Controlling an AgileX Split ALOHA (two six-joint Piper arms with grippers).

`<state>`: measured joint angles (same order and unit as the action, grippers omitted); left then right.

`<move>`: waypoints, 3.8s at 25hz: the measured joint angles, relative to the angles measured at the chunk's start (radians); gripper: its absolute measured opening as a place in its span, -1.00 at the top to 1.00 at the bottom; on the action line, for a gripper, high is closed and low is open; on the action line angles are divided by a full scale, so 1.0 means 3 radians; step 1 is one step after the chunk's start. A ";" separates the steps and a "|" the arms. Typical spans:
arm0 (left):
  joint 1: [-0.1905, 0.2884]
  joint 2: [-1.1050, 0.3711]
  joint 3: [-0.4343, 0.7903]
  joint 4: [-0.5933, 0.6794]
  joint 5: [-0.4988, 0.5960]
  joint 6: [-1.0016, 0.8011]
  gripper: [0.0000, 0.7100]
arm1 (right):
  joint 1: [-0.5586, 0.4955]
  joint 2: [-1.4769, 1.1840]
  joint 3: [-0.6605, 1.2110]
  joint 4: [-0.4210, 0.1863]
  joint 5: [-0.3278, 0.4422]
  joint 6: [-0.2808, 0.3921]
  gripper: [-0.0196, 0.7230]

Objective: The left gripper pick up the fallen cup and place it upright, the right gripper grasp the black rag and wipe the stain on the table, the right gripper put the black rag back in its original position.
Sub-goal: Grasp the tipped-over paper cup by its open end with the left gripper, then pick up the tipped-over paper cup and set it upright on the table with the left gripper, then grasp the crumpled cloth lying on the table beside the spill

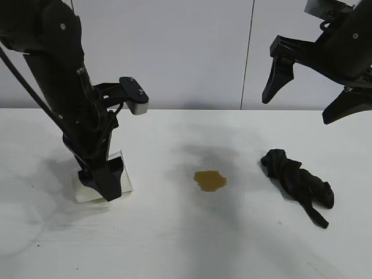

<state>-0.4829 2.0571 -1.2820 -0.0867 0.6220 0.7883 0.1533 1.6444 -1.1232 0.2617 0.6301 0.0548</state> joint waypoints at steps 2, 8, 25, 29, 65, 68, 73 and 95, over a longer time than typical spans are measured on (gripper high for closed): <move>-0.0004 0.0000 -0.0007 0.0000 -0.0028 0.0000 -0.53 | 0.0000 0.0000 0.0000 -0.0007 0.0000 0.0000 -0.90; -0.0010 0.0000 -0.0022 -0.0003 -0.0119 0.0000 -0.40 | 0.0000 0.0000 0.0000 -0.0014 0.0006 0.0000 -0.90; 0.0185 -0.0629 0.0190 -0.1371 -0.0595 0.1021 -0.22 | 0.0000 0.0000 0.0000 -0.0025 0.0013 0.0000 -0.90; 0.0429 -0.0717 0.0463 -0.2991 -0.0496 0.2551 -0.22 | 0.0000 0.0000 0.0000 -0.0025 0.0013 0.0000 -0.90; 0.1517 0.0359 0.1062 -0.5375 0.1722 0.6541 -0.71 | 0.0000 0.0000 0.0000 -0.0027 0.0039 0.0000 -0.90; 0.1517 0.0359 0.1062 -0.5375 0.1725 0.6551 -0.76 | 0.0000 0.0000 0.0000 -0.0027 0.0068 0.0000 -0.90; 0.1540 0.0192 0.1062 -0.5372 0.1713 0.5997 -0.83 | 0.0000 0.0000 0.0000 -0.0027 0.0091 0.0000 -0.90; 0.0972 -0.1151 0.0581 -0.2292 -0.0140 -0.0646 -0.94 | 0.0000 0.0401 0.0000 -0.0636 0.0127 0.0142 -0.90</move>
<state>-0.1915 1.7118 -1.1075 -0.7744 0.5800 0.5944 0.1533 1.7646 -1.1232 0.0710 0.6684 0.0974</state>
